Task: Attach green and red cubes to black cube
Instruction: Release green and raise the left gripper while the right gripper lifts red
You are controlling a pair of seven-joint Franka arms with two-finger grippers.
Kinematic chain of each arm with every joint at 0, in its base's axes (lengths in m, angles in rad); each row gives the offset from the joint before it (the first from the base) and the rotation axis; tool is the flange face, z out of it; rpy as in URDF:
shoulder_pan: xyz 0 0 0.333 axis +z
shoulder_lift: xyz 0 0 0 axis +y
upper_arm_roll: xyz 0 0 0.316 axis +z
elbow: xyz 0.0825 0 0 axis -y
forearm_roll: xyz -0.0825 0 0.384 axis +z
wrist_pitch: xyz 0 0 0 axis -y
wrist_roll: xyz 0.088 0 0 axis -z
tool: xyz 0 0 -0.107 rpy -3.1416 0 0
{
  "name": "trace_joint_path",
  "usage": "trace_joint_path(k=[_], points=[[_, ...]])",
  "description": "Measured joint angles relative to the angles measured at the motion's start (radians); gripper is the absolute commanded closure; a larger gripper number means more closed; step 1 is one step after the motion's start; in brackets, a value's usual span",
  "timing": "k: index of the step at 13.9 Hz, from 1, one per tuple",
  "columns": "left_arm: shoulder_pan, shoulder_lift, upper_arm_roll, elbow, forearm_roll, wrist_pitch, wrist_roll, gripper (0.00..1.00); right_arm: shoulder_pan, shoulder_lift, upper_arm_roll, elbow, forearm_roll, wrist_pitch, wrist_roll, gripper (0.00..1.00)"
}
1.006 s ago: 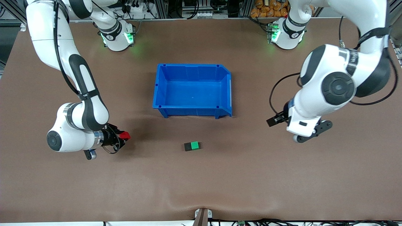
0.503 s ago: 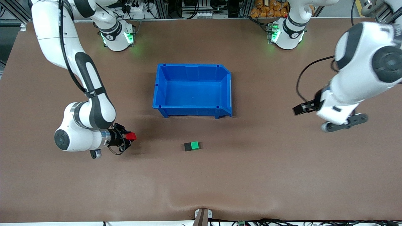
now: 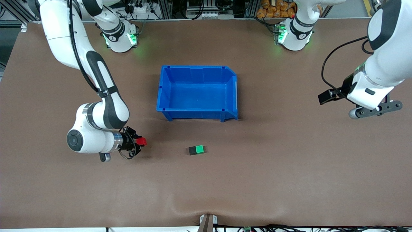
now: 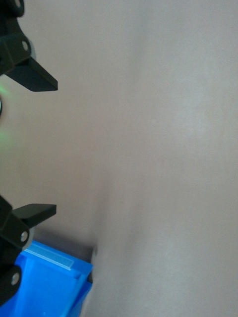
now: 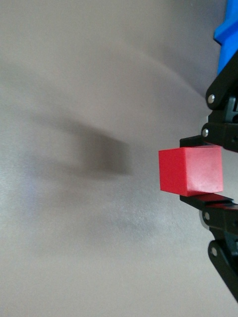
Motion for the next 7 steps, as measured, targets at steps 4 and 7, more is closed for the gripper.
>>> trace_joint_path(k=[4,7], points=[[-0.003,-0.004,-0.002,0.022,0.0,-0.005,0.0,0.0,0.036,0.001,0.0,0.0,0.0,0.03,0.086,1.0],[-0.007,-0.004,-0.008,0.049,0.0,-0.005,0.0,0.0,0.062,0.004,0.0,0.0,0.0,0.074,0.165,1.0]])
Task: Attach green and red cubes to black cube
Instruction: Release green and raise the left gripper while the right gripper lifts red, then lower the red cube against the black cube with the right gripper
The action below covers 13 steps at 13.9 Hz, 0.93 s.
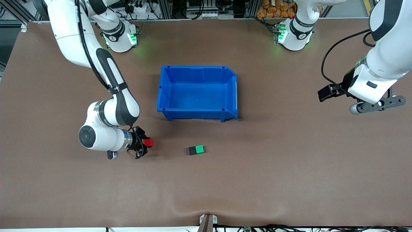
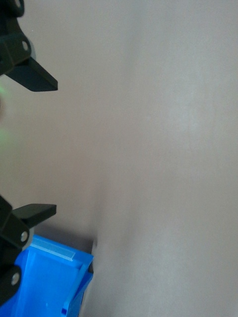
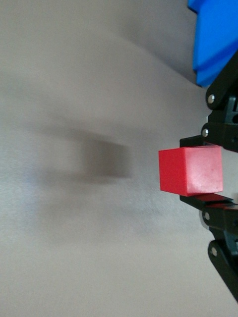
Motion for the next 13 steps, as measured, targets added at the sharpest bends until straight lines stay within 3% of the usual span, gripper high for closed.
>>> trace_joint_path(k=[5,9,13], points=[[0.02,-0.053,0.0,0.01,0.0,-0.014,0.021,0.0,0.039,0.017,0.0,0.0,0.0,0.053,0.126,1.0],[0.067,-0.137,-0.014,-0.076,0.0,-0.025,0.033,0.0,0.056,0.021,0.0,0.001,0.0,0.08,0.199,1.0],[0.071,-0.15,-0.028,-0.093,0.0,-0.023,0.033,0.0,0.085,0.039,0.0,0.028,0.0,0.086,0.272,1.0]])
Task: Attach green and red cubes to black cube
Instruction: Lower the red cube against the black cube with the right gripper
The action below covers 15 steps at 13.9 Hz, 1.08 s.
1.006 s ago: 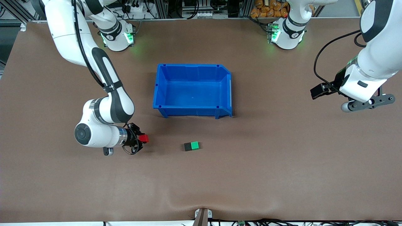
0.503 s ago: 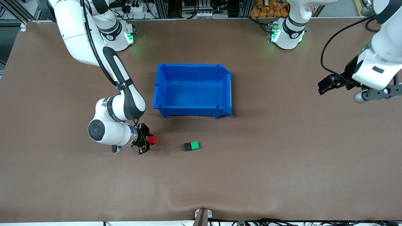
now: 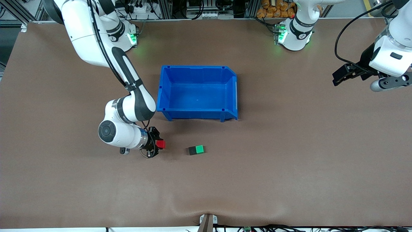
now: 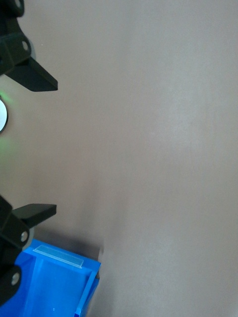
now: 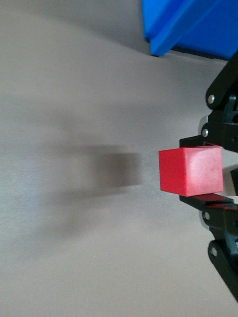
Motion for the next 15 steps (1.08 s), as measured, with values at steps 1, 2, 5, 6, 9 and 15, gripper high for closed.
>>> trace_joint_path(k=[1,2,5,6,9,15], points=[[0.0,0.0,-0.002,0.0,0.0,0.0,0.0,0.0,0.007,0.008,0.0,0.011,0.0,0.0,0.017,1.0],[0.0,0.0,-0.003,0.0,0.0,0.0,0.0,0.0,0.014,0.016,0.0,0.021,0.0,0.002,0.035,1.0],[0.002,0.0,-0.002,0.001,0.0,0.0,0.0,0.0,0.037,0.051,0.0,0.074,0.0,0.009,0.107,1.0],[0.003,0.0,-0.002,0.001,0.0,0.0,0.0,0.0,0.045,0.065,0.0,0.094,0.0,0.009,0.127,1.0],[0.004,0.001,-0.002,0.0,0.0,0.0,0.0,0.0,0.065,0.101,0.0,0.136,0.0,0.022,0.161,1.0],[0.003,0.001,-0.003,0.0,0.0,0.0,0.0,0.0,0.093,0.139,0.0,0.183,0.0,0.047,0.174,1.0]])
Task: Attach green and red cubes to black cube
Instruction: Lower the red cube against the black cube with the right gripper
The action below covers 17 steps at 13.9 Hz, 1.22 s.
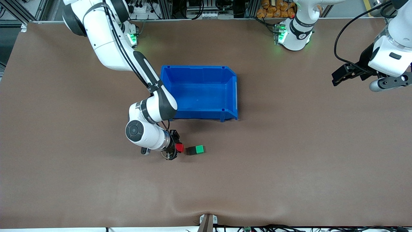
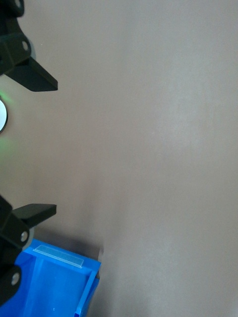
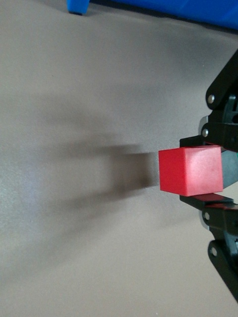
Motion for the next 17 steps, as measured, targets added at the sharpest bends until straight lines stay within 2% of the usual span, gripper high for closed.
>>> trace_joint_path(k=[6,17], points=[[0.0,0.0,-0.001,0.0,0.0,0.0,0.0,0.0,0.011,0.046,0.0,0.044,0.0,0.012,0.001,1.0],[-0.001,0.003,-0.001,0.0,-0.002,0.001,0.0,0.0,0.029,0.075,0.0,0.058,0.0,0.043,0.001,1.0]])
